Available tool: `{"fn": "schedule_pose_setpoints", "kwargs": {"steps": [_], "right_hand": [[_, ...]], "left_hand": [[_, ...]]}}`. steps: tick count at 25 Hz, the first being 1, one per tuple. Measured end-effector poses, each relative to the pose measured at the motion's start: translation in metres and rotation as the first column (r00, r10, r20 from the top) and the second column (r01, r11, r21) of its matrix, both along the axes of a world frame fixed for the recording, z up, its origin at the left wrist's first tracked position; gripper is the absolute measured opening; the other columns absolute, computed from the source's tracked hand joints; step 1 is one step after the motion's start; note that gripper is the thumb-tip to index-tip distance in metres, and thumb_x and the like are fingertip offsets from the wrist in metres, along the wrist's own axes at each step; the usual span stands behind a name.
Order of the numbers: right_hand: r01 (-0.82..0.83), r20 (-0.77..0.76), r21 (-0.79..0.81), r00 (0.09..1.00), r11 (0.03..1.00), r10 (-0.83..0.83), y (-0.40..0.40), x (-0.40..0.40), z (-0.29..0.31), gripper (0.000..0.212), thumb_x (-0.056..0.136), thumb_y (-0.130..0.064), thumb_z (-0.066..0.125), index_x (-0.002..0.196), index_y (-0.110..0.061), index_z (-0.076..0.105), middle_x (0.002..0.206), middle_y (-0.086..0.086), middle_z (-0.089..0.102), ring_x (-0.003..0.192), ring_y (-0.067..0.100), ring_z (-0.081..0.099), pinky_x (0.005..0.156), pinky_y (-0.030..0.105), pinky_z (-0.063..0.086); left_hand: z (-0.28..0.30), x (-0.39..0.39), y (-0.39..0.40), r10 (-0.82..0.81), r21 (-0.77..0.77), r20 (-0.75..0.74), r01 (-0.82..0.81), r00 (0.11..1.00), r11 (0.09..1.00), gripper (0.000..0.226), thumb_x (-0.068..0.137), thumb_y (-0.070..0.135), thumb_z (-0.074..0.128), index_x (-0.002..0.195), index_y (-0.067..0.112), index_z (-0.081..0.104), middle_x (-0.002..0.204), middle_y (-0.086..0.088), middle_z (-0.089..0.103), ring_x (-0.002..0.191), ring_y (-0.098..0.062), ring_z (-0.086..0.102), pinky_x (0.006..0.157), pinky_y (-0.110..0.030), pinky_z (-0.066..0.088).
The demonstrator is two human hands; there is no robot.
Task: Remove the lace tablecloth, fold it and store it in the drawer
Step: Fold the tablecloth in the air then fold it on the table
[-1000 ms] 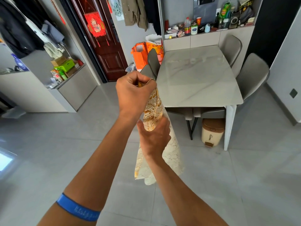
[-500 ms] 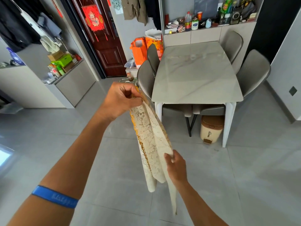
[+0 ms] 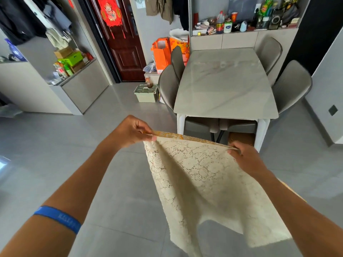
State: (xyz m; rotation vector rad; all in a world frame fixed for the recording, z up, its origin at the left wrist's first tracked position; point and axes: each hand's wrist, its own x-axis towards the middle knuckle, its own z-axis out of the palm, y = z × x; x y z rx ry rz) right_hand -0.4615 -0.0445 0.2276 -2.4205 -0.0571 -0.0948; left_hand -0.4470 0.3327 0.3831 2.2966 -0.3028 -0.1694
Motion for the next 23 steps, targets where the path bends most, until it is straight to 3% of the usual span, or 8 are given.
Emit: {"fn": "schedule_pose_setpoints", "kwargs": {"steps": [3,10,14,16,19,21,23], "right_hand": [[-0.062,-0.004,-0.024,0.998,0.998,0.062,-0.012,0.006,0.005,0.012,0.093,-0.023,0.06,0.082,-0.022,0.063,0.066,-0.011,0.06,0.061,0.006,0.056,0.055,0.025,0.039],[-0.117,-0.022,-0.024,0.993,0.993,0.116,-0.027,0.011,-0.005,0.021,0.091,-0.025,0.061,0.072,-0.032,0.058,0.061,-0.01,0.058,0.059,0.007,0.055,0.055,0.027,0.041],[-0.119,0.0,-0.003,0.993,0.993,0.119,-0.026,0.015,-0.004,0.015,0.09,-0.032,0.061,0.075,-0.031,0.06,0.064,-0.011,0.06,0.061,0.007,0.057,0.057,0.027,0.045],[-0.138,-0.127,-0.03,0.983,0.99,0.134,-0.034,0.011,-0.009,0.009,0.082,-0.043,0.063,0.081,-0.034,0.064,0.07,-0.015,0.064,0.064,0.003,0.061,0.057,0.021,0.047],[-0.189,-0.403,-0.36,0.915,0.914,0.03,-0.049,-0.011,-0.032,0.027,0.082,-0.049,0.065,0.092,-0.025,0.07,0.084,-0.008,0.07,0.078,0.012,0.066,0.068,0.025,0.051],[-0.079,-0.436,-0.377,0.894,0.923,-0.101,-0.042,-0.022,-0.045,0.03,0.087,-0.045,0.062,0.091,-0.016,0.068,0.085,0.001,0.07,0.076,0.017,0.064,0.069,0.029,0.051],[0.172,-0.469,-0.148,0.855,0.974,-0.222,-0.027,-0.019,-0.046,0.024,0.087,-0.034,0.059,0.092,-0.011,0.063,0.085,0.006,0.068,0.076,0.021,0.064,0.069,0.034,0.054]], "left_hand": [[-0.018,0.0,0.002,0.033,0.053,-0.028,-0.031,0.999,0.998,0.016,0.066,0.021,0.089,0.066,0.031,0.077,0.071,0.006,0.077,0.07,-0.01,0.072,0.07,-0.022,0.054],[-0.029,0.005,-0.003,0.06,0.062,-0.014,-0.059,0.998,0.996,0.031,0.064,0.024,0.09,0.084,0.038,0.071,0.074,0.006,0.074,0.07,-0.004,0.068,0.064,-0.016,0.049],[-0.024,0.01,-0.002,-0.06,0.134,-0.009,0.06,0.998,0.989,0.026,0.072,0.023,0.084,0.067,0.046,0.074,0.071,0.015,0.075,0.066,-0.002,0.067,0.055,-0.007,0.045],[-0.022,0.011,0.003,-0.044,0.138,0.023,0.041,0.999,0.99,0.024,0.074,0.021,0.083,0.068,0.042,0.074,0.07,0.013,0.074,0.064,-0.002,0.066,0.055,-0.008,0.045],[-0.025,0.01,0.012,0.005,0.136,0.093,-0.018,0.996,0.991,0.019,0.078,0.017,0.08,0.071,0.034,0.072,0.069,0.014,0.073,0.062,0.002,0.064,0.056,-0.008,0.044],[-0.029,0.013,0.015,-0.001,0.19,0.128,-0.023,0.992,0.981,0.018,0.081,0.017,0.077,0.073,0.03,0.068,0.072,0.016,0.071,0.066,0.001,0.062,0.063,-0.016,0.045],[-0.033,0.012,0.018,-0.006,0.255,0.158,-0.035,0.987,0.966,0.022,0.083,0.015,0.074,0.075,0.03,0.06,0.072,0.015,0.066,0.063,-0.002,0.056,0.064,-0.026,0.045]]}}
